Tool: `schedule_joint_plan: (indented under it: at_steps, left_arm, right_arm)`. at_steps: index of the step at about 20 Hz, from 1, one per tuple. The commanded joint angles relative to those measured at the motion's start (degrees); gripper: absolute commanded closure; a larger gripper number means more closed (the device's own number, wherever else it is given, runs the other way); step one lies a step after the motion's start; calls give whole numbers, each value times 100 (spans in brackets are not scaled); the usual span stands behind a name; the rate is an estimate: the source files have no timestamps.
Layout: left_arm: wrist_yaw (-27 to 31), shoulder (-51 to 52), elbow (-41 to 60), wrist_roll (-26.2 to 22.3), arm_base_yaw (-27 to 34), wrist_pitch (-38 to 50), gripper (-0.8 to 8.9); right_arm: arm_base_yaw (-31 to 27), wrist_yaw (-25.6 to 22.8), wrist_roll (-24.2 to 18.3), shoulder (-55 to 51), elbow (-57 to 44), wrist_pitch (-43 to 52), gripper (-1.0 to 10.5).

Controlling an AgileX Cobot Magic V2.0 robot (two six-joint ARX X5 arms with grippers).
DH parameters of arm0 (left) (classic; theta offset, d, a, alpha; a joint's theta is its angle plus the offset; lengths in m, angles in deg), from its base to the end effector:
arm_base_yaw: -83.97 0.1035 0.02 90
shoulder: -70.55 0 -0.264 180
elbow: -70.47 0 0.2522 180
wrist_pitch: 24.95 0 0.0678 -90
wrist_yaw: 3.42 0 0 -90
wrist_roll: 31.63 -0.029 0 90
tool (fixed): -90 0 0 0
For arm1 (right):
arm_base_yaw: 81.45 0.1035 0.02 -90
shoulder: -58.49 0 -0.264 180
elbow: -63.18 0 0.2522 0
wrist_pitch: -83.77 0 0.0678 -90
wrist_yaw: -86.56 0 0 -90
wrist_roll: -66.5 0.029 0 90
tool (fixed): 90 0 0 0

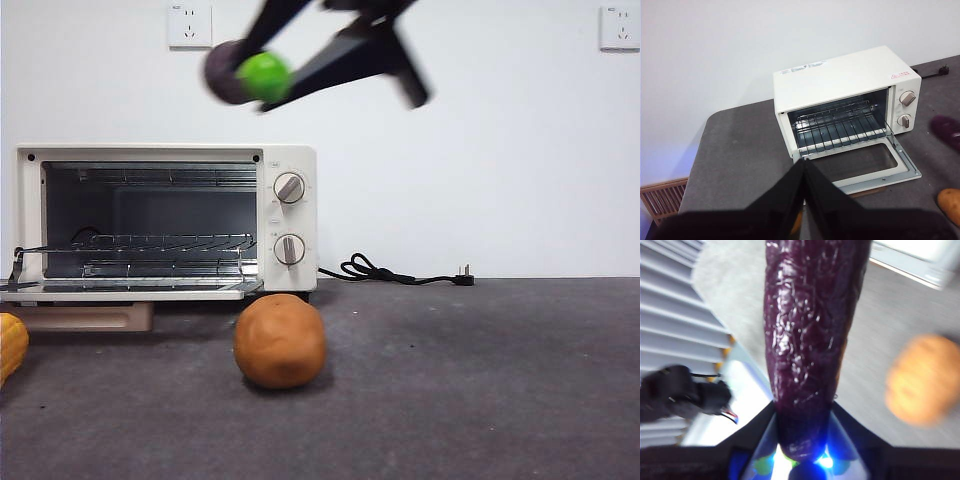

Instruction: Take the eggplant from the table,put the eggplant in the oven

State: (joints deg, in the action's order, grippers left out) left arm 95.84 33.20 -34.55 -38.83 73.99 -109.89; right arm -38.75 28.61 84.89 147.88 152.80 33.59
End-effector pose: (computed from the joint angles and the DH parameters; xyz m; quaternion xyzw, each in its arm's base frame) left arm -0.0011 0.0049 0.4683 0.0871 0.1473 -0.0155 0.9851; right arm 0.2312 0.2343 0.2978 0.0764 0.5029 0.4760 0.7174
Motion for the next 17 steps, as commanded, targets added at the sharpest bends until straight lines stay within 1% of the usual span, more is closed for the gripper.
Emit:
schedule_joint_plan:
  at_steps: [1, 3, 5, 10, 11, 13, 15, 17]
  left_arm:
    - [-31, 11, 33, 57, -26, 46, 819]
    - [-31, 11, 33, 57, -26, 46, 819]
    - [-33, 11, 33, 59, -26, 39, 819]
    - [-72, 11, 33, 61, -26, 11, 819]
    - [-72, 11, 33, 61, -26, 9, 819]
    - [-72, 11, 33, 61, -26, 7, 819]
    - [-72, 11, 33, 61, -26, 4, 819]
    - [-74, 11, 33, 61, -26, 2, 819]
  right_arm:
    - [138, 264, 400, 669, 496, 297, 959]
    - [208, 557, 695, 1279, 1027, 485, 959]
    - [262, 739, 1005, 1875, 1589, 612, 959]
    - [271, 979, 1731, 3198, 3056, 682, 959]
    - [271, 970, 1845, 3394, 3270, 699, 958]
    - [256, 977, 2205, 3797, 3681, 870, 958]
    - [186, 988, 2828, 4072, 3858, 1355, 958]
    - [144, 861, 3484, 4299, 3871, 1895, 958]
